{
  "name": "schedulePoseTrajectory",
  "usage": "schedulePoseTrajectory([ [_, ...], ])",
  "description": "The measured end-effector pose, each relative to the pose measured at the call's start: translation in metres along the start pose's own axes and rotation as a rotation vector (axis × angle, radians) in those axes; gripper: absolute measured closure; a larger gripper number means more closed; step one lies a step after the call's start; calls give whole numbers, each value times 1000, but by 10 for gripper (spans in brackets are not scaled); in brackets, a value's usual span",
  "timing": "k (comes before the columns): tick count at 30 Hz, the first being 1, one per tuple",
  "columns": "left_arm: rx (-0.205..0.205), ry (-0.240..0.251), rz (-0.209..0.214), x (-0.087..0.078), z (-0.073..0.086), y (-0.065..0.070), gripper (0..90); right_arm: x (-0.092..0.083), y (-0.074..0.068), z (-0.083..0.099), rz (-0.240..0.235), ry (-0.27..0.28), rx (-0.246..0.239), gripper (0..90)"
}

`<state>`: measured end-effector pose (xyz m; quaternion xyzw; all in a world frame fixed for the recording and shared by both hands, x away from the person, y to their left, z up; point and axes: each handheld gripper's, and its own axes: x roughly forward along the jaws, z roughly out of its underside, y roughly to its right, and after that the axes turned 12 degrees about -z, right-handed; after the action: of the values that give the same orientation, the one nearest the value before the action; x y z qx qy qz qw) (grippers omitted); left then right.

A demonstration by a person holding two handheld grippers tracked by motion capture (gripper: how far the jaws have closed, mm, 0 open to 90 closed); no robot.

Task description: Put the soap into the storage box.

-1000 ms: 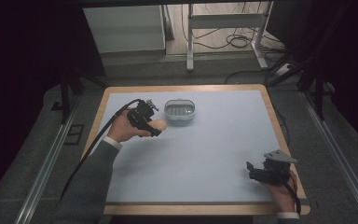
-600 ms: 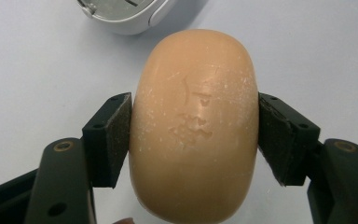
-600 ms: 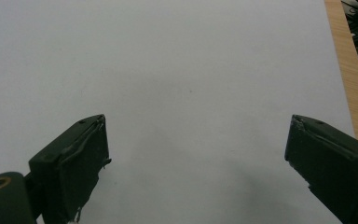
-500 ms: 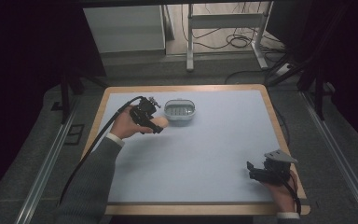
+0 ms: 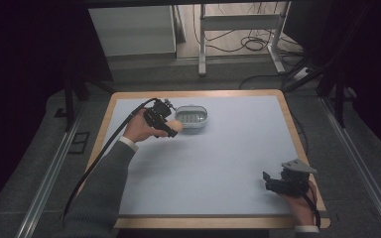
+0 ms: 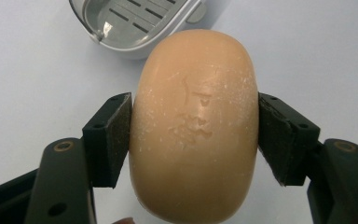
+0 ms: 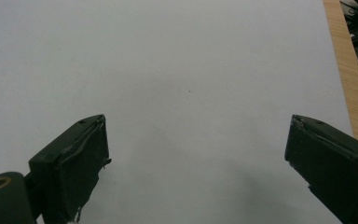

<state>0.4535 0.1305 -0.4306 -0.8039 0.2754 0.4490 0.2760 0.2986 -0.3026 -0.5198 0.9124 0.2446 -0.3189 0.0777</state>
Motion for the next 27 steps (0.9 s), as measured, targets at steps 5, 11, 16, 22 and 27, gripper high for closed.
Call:
schedulePoseTrajectory([
  [5, -2, 4, 4, 1, -7, -3, 322, 1, 0, 0, -1, -4, -1, 60],
  [11, -3, 1, 2, 6, -15, -5, 322, 1, 0, 1, -4, -7, -1, 60],
  [16, 0, -1, 3, 9, -21, -7, 323, 1, 0, 1, -2, -5, 0, 60],
  [22, 2, -1, 9, 15, -28, -8, 323, 0, 1, 1, 0, -2, 4, 60],
  [27, 5, -3, 17, 19, -34, -9, 323, 0, 1, 1, 0, -1, 7, 60],
])
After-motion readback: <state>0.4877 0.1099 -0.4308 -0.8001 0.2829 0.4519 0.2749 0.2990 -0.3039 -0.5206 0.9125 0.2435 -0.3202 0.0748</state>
